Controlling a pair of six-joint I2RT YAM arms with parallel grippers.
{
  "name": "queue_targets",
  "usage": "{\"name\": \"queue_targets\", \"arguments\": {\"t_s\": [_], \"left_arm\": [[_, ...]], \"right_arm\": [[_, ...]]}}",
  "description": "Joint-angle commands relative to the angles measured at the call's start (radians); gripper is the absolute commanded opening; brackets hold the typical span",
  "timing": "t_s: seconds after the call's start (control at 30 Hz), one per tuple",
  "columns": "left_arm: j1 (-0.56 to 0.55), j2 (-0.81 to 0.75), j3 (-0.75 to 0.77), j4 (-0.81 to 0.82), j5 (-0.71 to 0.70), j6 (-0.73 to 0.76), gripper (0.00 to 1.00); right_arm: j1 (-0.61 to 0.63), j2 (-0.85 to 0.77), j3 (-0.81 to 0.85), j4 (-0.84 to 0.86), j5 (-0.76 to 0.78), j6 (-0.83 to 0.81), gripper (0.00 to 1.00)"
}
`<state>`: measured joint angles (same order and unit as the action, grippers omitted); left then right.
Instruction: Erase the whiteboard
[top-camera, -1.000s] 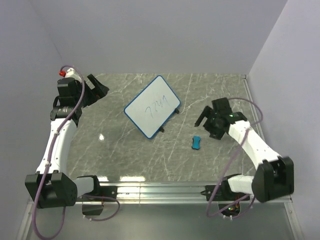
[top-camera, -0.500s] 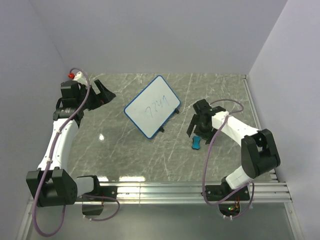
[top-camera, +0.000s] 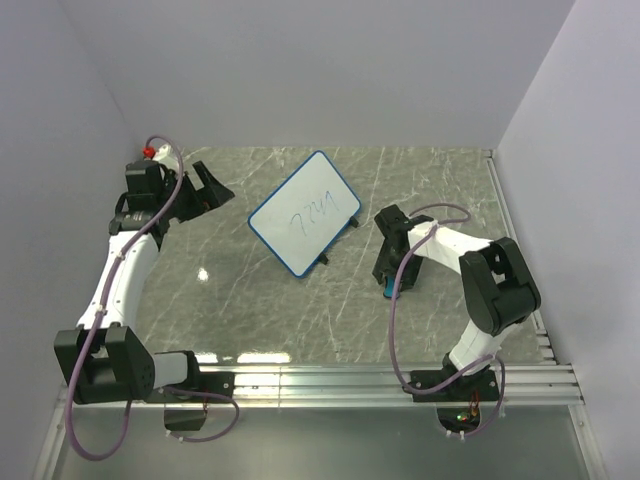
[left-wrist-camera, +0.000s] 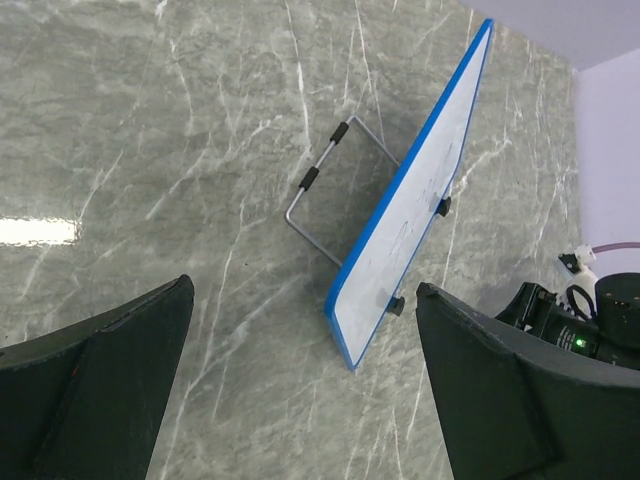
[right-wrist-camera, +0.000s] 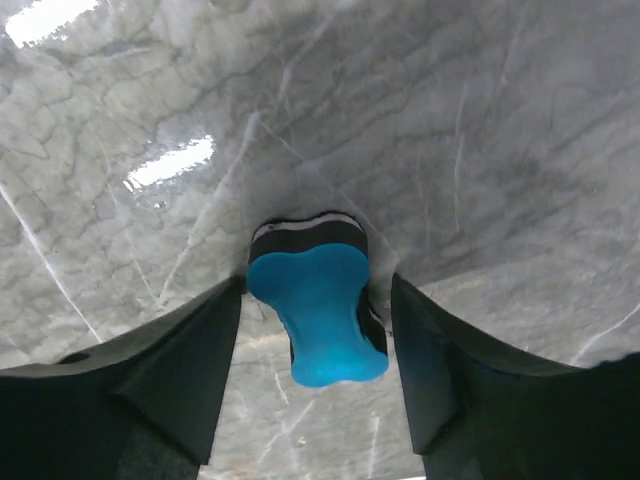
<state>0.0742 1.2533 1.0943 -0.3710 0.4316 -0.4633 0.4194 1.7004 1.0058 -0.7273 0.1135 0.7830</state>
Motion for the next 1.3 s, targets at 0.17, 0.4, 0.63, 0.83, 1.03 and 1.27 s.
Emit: {"name": "queue_targets", "arguments": {"t_s": [0.17, 0.4, 0.63, 0.83, 1.03, 1.27], "left_arm": [[-0.004, 0.041, 0.056, 0.055, 0.076, 0.006, 0.99], [-0.022, 0.172, 0.127, 0.156, 0.248, -0.009, 0.99], [-0.109, 0.467, 0.362, 0.161, 0.381, 0.020, 0.96], [-0.166, 0.659, 0.521, 0.106, 0.444, 0.045, 0.57], [-0.195, 0.713, 0.544, 0.092, 0.438, 0.063, 0.55], [-0.223, 0.745, 0.553, 0.079, 0.450, 0.078, 0.48]], "right_arm": [[0.005, 0.044, -0.022, 0.040, 0.046, -0.031, 0.18], [0.007, 0.019, 0.069, -0.020, 0.054, -0.060, 0.00], [0.007, -0.002, 0.396, -0.056, -0.064, -0.056, 0.00], [0.016, 0.062, 0.634, -0.116, -0.106, -0.053, 0.00], [0.016, 0.105, 0.714, -0.121, -0.110, -0.059, 0.00], [0.036, 0.200, 0.855, -0.136, -0.144, -0.039, 0.00]]}}
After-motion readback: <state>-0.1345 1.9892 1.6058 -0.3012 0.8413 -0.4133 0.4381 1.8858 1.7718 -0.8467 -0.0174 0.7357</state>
